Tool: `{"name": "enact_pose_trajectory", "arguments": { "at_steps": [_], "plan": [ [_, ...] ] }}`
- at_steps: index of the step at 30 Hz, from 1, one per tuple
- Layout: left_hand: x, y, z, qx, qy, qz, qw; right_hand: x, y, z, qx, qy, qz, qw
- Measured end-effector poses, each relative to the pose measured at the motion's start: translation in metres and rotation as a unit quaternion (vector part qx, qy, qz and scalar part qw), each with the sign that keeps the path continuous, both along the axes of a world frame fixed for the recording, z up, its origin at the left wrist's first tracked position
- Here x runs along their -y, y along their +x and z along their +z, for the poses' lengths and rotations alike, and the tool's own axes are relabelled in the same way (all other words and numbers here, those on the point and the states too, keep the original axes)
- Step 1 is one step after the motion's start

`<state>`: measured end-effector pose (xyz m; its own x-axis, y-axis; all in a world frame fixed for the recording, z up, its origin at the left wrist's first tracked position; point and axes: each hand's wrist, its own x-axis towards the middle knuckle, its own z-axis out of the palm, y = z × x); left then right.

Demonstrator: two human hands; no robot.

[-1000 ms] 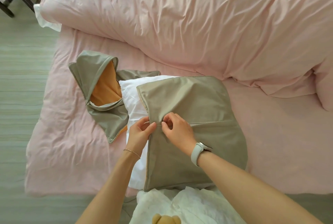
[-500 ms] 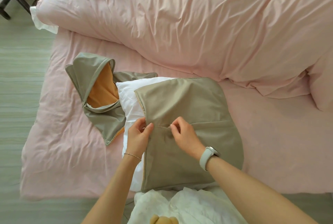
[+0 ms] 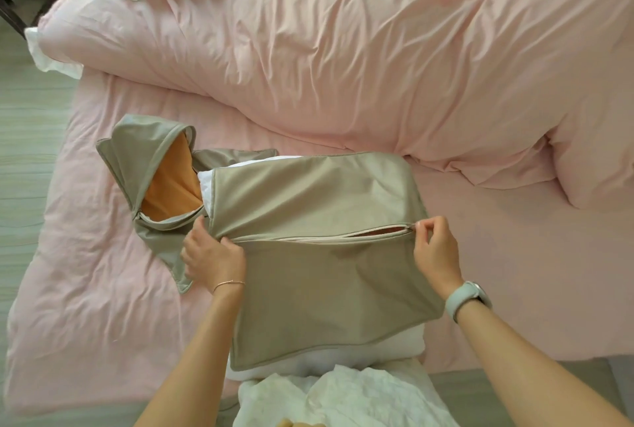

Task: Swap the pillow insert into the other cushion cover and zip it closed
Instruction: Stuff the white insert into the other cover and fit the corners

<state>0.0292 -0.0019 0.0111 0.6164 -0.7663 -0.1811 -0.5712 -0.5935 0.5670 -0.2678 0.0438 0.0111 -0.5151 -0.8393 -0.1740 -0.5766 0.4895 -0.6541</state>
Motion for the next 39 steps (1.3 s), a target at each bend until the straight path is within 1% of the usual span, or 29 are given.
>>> {"name": "enact_pose_trajectory", "arguments": {
  "at_steps": [1,2,3,4,5,6,7,8,9,11,13,15,17,19,20,21,22,23,25,26,28,29,30,31,32,34,36,38,39],
  "plan": [
    [0.001,-0.008,-0.002,0.055,-0.020,-0.079,0.995,0.000,0.002,-0.001,-0.022,-0.015,0.015,1.000],
    [0.002,-0.018,-0.005,0.085,-0.063,-0.181,0.978,-0.001,0.003,-0.001,-0.048,-0.036,0.033,0.998],
    [0.002,-0.031,-0.007,0.088,-0.105,-0.288,0.948,-0.001,0.003,0.000,-0.073,-0.055,0.054,0.994],
    [0.000,-0.046,-0.008,0.077,-0.125,-0.388,0.910,-0.002,0.002,0.001,-0.093,-0.072,0.076,0.990],
    [-0.003,-0.061,-0.008,0.064,-0.121,-0.473,0.870,-0.002,0.002,0.004,-0.104,-0.084,0.093,0.987],
    [-0.008,-0.075,-0.008,0.053,-0.097,-0.539,0.835,-0.002,0.003,0.006,-0.107,-0.091,0.102,0.985],
    [-0.013,-0.087,-0.005,0.041,-0.061,-0.582,0.810,-0.002,0.002,0.009,-0.107,-0.094,0.104,0.984],
    [-0.016,-0.094,-0.003,0.025,-0.017,-0.598,0.801,-0.001,0.001,0.011,-0.108,-0.097,0.098,0.984],
    [-0.017,-0.098,-0.002,0.009,0.017,-0.587,0.809,-0.001,-0.002,0.011,-0.112,-0.101,0.082,0.985],
    [-0.018,-0.097,-0.002,0.005,-0.014,-0.564,0.825,-0.001,-0.011,0.009,-0.101,-0.100,0.017,0.990],
    [-0.020,-0.093,0.000,0.008,-0.070,-0.573,0.817,0.002,-0.018,0.008,-0.058,-0.072,-0.052,0.994],
    [-0.018,-0.089,-0.002,0.029,-0.119,-0.585,0.802,0.005,-0.019,0.004,-0.016,-0.028,-0.085,0.996],
    [-0.015,-0.088,-0.002,0.033,-0.065,-0.607,0.791,0.009,-0.017,0.003,0.023,0.003,-0.097,0.995],
    [-0.013,-0.083,-0.007,0.037,0.017,-0.601,0.798,0.012,-0.017,0.001,0.023,0.038,-0.099,0.994],
    [-0.011,-0.078,-0.010,0.046,0.038,-0.585,0.809,0.012,-0.018,0.000,0.006,0.063,-0.087,0.994],
    [-0.009,-0.073,-0.011,0.034,0.054,-0.554,0.830,0.012,-0.019,-0.002,-0.016,0.085,-0.067,0.994],
    [-0.003,-0.069,-0.011,0.032,0.044,-0.516,0.855,0.011,-0.019,-0.003,-0.042,0.091,-0.032,0.994],
    [0.002,-0.066,-0.016,0.047,0.024,-0.491,0.870,0.011,-0.016,-0.005,-0.069,0.076,0.012,0.995],
    [0.015,-0.063,-0.022,0.100,0.039,-0.495,0.862,0.009,-0.005,-0.009,-0.109,0.035,0.118,0.986],
    [0.020,-0.065,-0.026,0.106,0.076,-0.516,0.847,0.009,0.002,-0.013,-0.121,0.029,0.171,0.977],
    [0.026,-0.069,-0.033,0.130,0.114,-0.538,0.825,0.007,0.014,-0.023,-0.142,0.063,0.266,0.951],
    [0.027,-0.071,-0.034,0.143,0.120,-0.554,0.811,0.006,0.018,-0.028,-0.150,0.088,0.296,0.939],
    [0.028,-0.071,-0.037,0.151,0.115,-0.564,0.803,0.004,0.019,-0.033,-0.156,0.101,0.311,0.932],
    [0.030,-0.070,-0.040,0.156,0.091,-0.570,0.801,0.005,0.017,-0.037,-0.150,0.108,0.314,0.931],
    [0.032,-0.069,-0.041,0.153,0.065,-0.564,0.809,0.005,0.015,-0.039,-0.143,0.108,0.312,0.933],
    [0.042,-0.070,-0.039,0.108,0.048,-0.540,0.833,0.008,0.014,-0.043,-0.156,0.088,0.312,0.933],
    [0.056,-0.072,-0.038,0.069,0.083,-0.531,0.841,0.011,0.017,-0.047,-0.186,0.027,0.308,0.933],
    [0.072,-0.069,-0.027,-0.009,0.107,-0.521,0.847,0.021,0.022,-0.045,-0.160,-0.024,0.289,0.943],
    [0.080,-0.065,-0.019,-0.050,0.097,-0.511,0.853,0.029,0.025,-0.042,-0.147,-0.045,0.280,0.948]
  ]
}}
